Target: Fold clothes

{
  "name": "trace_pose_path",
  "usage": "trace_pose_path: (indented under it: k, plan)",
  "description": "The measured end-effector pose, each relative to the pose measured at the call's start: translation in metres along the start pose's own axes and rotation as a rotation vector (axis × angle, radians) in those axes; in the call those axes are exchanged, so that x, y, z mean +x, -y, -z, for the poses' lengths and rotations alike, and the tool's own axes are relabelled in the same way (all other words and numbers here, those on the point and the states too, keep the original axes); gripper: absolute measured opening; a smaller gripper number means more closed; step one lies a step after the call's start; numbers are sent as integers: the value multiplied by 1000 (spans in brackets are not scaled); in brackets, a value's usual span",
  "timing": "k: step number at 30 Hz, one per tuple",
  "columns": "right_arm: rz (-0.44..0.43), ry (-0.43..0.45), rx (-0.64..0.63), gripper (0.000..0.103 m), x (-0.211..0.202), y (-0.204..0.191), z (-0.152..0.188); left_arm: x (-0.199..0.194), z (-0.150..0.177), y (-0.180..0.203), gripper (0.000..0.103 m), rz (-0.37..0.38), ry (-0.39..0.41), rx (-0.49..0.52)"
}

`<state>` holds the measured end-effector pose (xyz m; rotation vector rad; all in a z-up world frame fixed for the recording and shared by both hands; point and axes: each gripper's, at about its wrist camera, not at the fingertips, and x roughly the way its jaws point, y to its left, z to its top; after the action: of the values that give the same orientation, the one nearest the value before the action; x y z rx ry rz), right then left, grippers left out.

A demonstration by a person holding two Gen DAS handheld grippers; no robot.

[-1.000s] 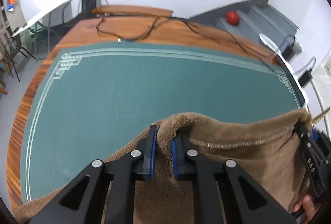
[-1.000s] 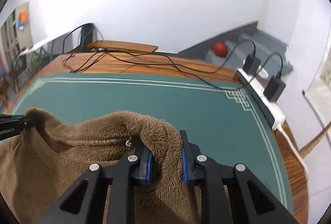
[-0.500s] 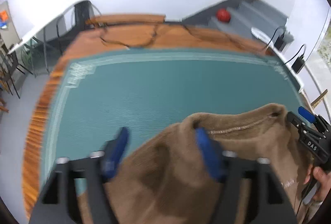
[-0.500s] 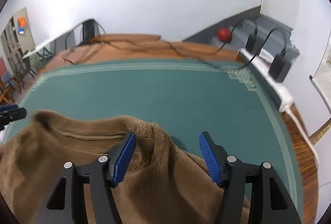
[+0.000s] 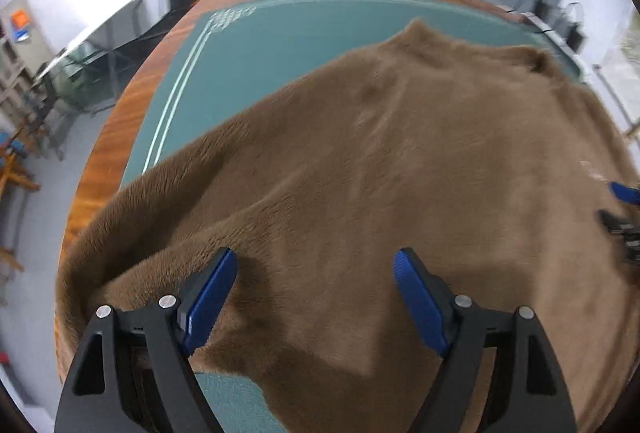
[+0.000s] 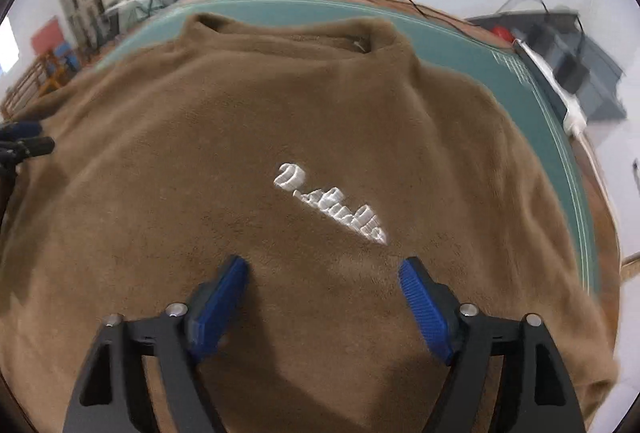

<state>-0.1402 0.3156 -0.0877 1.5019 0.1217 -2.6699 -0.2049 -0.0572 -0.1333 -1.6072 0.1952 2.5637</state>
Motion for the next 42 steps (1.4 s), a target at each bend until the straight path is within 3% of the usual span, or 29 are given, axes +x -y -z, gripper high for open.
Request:
trace_pose_path:
  k: [3,6,7,11,15,18,21,27,34,36,38,39,42]
  plan:
    - [119,12,75,82,-3,26,3,-14,7,-6,84,44,10,-36]
    - [149,25,118,82,-24,31,14,-44,17,-12,84,103,42,-57]
    - [144,36,117,82,-34,28,19,-55,25,-12,84,121,50,-52]
    - [-38,114,-53,82,-90,-27,51,-93,73,-10,84,192,65,-9]
    - [-141,123,-254,82,-118,-90,102,-128,136,-8,84,249,93,-13]
    - [-108,104,-347,82,-116,-119,138,-158,181,-9,84,259,150,-27]
    - [-21,194,-426,82,-130,-141,161,-188,227,-15,84,231,246,-59]
    - [-69,365,-497,82,-179,-175,197,-220,331,-35,86,200,422,-154]
    - [-62,395,-507,82,-186,-202,216,-203,386,-16,86,275,415,-57]
    - [-74,402,-475,82,-191,-203,222,-192,391,-6,82,315,405,-35]
    - [-80,416,-445,82,-203,-200,234,-180,388,-3,63,362,387,-70]
    - [-80,424,-431,82,-208,-199,240,-174,386,-3,49,386,376,-95]
    - [-40,452,-403,82,-217,-194,250,-160,381,-3,44,452,352,-168]
